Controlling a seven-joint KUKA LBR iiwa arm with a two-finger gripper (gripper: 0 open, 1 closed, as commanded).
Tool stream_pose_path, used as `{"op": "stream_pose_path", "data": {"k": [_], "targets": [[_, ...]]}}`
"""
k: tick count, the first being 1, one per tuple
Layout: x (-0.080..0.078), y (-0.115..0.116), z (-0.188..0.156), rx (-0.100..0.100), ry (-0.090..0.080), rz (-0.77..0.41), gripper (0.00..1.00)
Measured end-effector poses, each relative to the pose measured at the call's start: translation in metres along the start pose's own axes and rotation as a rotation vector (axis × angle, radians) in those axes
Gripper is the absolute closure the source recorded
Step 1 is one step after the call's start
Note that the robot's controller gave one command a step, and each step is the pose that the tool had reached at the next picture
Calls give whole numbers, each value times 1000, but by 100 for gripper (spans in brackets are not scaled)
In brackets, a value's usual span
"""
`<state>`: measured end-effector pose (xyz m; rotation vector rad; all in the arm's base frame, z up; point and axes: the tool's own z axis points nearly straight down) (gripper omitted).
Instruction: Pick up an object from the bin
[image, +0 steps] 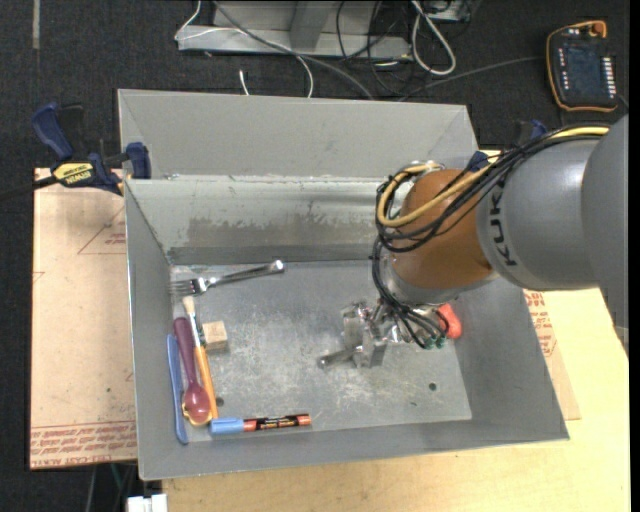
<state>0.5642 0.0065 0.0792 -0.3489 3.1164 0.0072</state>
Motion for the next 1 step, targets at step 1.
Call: {"op": "stream_pose_path", "data": {"k": [1], "targets": [[3, 1, -22, -2, 10, -1, 100]]}}
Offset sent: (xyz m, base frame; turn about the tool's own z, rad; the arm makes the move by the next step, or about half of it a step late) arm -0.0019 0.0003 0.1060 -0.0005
